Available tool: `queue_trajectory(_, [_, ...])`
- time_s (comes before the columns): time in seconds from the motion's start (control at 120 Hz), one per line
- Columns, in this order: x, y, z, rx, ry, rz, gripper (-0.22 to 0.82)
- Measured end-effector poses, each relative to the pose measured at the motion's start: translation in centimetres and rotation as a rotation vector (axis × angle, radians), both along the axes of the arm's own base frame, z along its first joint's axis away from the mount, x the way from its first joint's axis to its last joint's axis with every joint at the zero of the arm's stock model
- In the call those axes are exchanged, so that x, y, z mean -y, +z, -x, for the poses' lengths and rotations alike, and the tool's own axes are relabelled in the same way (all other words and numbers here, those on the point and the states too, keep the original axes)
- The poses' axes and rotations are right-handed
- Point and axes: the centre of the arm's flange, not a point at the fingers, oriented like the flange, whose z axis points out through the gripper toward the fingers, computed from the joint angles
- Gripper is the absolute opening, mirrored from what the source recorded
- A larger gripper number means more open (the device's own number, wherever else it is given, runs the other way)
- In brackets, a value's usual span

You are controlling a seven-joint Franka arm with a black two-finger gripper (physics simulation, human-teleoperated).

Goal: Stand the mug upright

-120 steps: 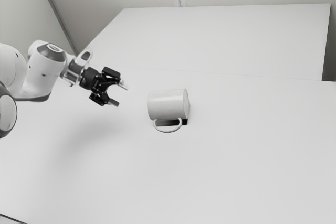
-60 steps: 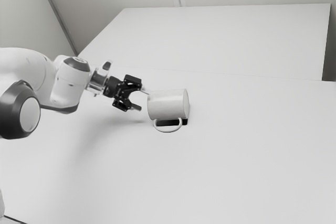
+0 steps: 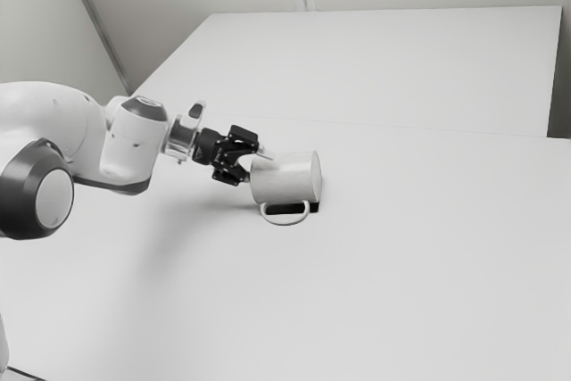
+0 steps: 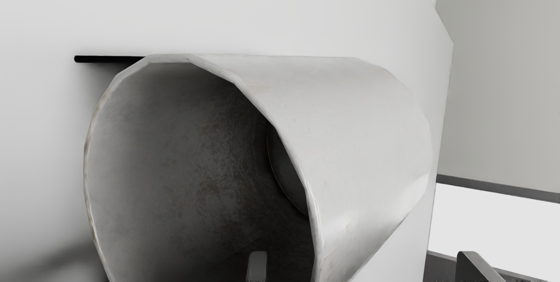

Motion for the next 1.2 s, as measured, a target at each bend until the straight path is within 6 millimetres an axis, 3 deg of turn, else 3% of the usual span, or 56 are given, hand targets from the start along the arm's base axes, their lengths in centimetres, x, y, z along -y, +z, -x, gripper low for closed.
queue_trajectory(0.308, [2.3, 2.0, -1.1, 0.051, -0.041, 0.009, 0.27])
queue_trajectory(0.525, [3.9, 3.0, -1.9, 0.073, -0.062, 0.010, 0.00])
queue_trajectory(0.658, [4.2, 3.3, -2.1, 0.079, -0.064, 0.009, -0.10])
queue_trajectory(1.067, [5.2, 5.2, -3.3, 0.108, -0.078, -0.007, -0.17])
queue_trajectory(1.2, [5.0, 8.6, -2.6, 0.127, -0.111, -0.059, -0.18])
